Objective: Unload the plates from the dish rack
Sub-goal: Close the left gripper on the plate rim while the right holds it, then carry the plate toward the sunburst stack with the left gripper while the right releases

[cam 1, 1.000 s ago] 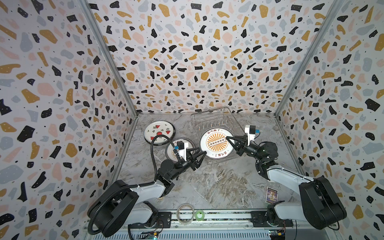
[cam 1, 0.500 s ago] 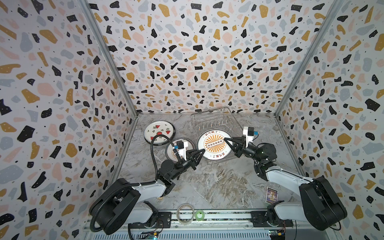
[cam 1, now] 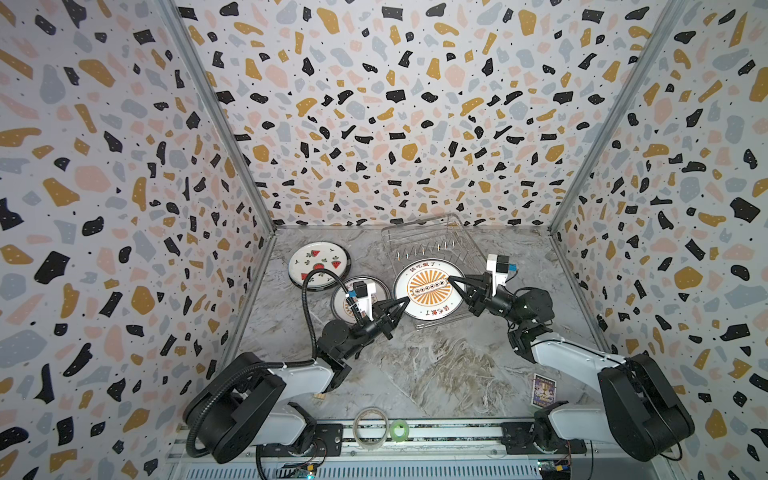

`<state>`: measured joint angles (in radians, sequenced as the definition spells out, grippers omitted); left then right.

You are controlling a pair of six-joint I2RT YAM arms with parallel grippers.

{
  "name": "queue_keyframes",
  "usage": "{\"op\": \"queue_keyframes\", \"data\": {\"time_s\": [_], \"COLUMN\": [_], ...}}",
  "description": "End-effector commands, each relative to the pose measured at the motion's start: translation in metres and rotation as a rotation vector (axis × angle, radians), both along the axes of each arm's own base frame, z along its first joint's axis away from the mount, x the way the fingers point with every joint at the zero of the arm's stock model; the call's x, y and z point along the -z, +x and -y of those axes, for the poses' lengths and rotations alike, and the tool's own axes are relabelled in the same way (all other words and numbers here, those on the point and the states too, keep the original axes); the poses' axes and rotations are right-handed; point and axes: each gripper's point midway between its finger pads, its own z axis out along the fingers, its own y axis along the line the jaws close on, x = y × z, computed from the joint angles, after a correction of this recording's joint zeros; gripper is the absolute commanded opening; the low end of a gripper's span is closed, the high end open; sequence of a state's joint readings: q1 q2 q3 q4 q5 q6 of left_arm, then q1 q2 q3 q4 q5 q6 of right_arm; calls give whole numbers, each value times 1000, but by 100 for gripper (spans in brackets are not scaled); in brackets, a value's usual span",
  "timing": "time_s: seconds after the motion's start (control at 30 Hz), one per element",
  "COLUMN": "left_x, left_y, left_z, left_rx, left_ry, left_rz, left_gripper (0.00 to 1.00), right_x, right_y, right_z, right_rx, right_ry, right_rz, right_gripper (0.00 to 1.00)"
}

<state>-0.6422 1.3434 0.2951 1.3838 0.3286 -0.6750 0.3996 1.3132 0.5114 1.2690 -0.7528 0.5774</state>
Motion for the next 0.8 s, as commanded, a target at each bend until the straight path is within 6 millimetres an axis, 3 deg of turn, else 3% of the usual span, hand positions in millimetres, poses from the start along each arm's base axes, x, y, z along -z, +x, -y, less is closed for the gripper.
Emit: {"op": "queue_keyframes", "data": {"time_s": [0.0,0.23,0.43,0.77], "left_x": [-31,-33,-28,-23], "left_y": [-15,-16,-6,-1], "left_z": [2,2,-4,-17], "left_rx": [59,69,10,-39], "left_ry": [-75,-91,-84,-86], "left_rz": [102,92,39,-8], "left_gripper": [0,0,0,0], "right_x": [-15,-10,-1,13], "right_y": [-6,-2,14,30], "right_z": [1,0,5,20], "right_rx": [-2,3,91,215], "right_ry": [21,6,-17,-59], "right_rz": [45,35,-11,-50], "right_gripper": [0,4,36,70]}}
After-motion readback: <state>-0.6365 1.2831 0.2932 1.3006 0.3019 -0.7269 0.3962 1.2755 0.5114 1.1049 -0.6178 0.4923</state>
